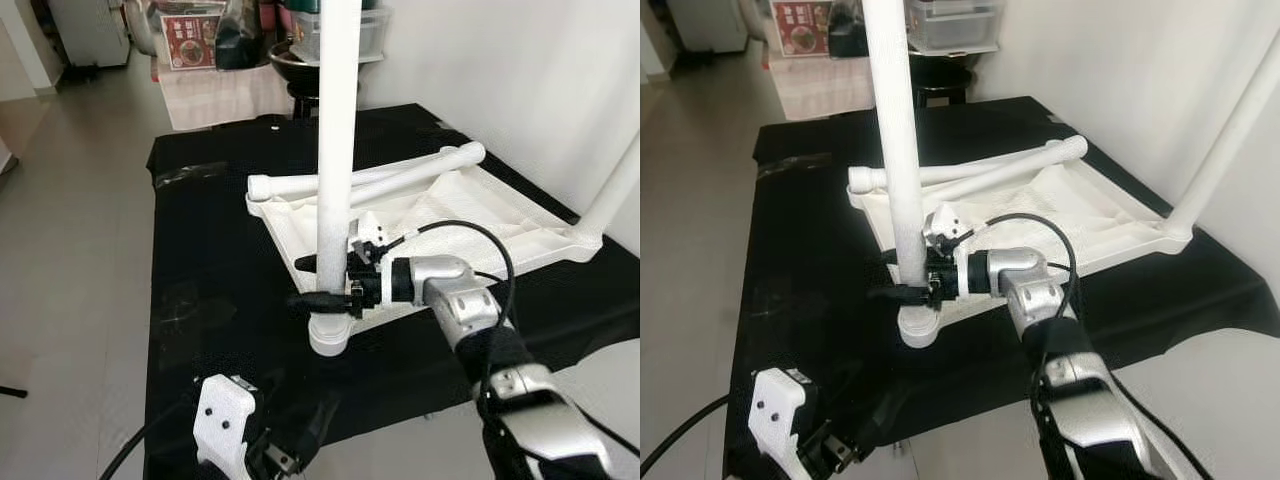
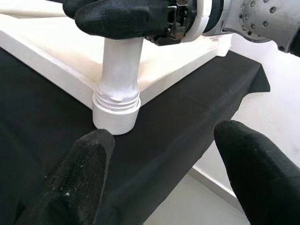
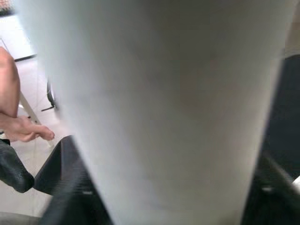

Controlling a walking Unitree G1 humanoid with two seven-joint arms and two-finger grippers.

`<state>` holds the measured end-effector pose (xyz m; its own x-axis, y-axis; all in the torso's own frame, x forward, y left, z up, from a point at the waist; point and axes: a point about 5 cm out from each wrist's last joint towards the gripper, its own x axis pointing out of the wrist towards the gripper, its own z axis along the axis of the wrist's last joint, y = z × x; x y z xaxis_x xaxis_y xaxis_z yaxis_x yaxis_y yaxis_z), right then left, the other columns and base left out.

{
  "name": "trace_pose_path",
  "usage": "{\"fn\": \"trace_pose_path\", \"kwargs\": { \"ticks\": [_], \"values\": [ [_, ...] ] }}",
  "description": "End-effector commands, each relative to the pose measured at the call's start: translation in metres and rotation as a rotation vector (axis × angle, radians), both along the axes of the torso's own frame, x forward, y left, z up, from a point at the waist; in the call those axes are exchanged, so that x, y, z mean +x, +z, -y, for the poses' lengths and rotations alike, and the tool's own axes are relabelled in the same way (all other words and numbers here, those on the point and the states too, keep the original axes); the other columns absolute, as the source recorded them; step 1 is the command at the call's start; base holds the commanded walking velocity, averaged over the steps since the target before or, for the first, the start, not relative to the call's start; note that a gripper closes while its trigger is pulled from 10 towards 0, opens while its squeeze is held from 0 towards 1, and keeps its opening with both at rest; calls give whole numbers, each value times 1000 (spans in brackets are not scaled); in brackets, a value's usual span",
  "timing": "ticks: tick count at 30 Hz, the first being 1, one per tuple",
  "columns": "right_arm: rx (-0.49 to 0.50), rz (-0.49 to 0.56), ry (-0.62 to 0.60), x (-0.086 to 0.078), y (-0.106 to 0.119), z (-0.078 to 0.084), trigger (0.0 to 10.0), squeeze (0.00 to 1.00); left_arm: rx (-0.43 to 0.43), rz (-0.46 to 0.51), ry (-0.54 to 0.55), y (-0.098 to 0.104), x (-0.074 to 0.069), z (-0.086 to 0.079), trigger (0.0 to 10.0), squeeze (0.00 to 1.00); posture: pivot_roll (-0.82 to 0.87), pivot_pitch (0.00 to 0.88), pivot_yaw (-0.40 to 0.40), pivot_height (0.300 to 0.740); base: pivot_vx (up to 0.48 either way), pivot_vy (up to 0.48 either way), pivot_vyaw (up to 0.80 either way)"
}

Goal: Building children table

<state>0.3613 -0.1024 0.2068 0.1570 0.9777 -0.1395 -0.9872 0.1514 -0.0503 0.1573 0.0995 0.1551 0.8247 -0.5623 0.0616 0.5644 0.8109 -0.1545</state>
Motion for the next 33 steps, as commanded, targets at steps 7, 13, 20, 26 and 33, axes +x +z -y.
{"fn": "trace_pose_path", "kwargs": {
  "ticks": [7, 13, 20, 26, 33],
  "values": [
    [46, 7, -10, 4, 2, 7, 0, 0, 10, -15, 2, 0, -7, 1, 10000, 0, 127, 168, -44, 740, 0, 0, 0],
    [61, 64, -218, 8, -7, 16, 0, 0, 12, -18, 3, -1, -7, 0, 10000, 0, 120, 162, -61, 740, 0, 0, 0],
    [51, 95, -990, -37, -51, 8, 0, 0, 14, -13, 11, -2, -2, -4, 10000, 0, 64, 133, -37, 740, 0, 0, 0],
    [40, 122, -953, -53, -51, -13, 0, 0, 13, -12, -5, -5, 5, -6, 10000, 0, 25, 97, -8, 740, 0, 0, 0],
    [71, 126, -844, -39, -47, -26, 10000, 0, 11, -4, -14, -7, 14, -5, 10000, 0, 25, 81, -2, 740, 0, 0, 0]
  ]
}}
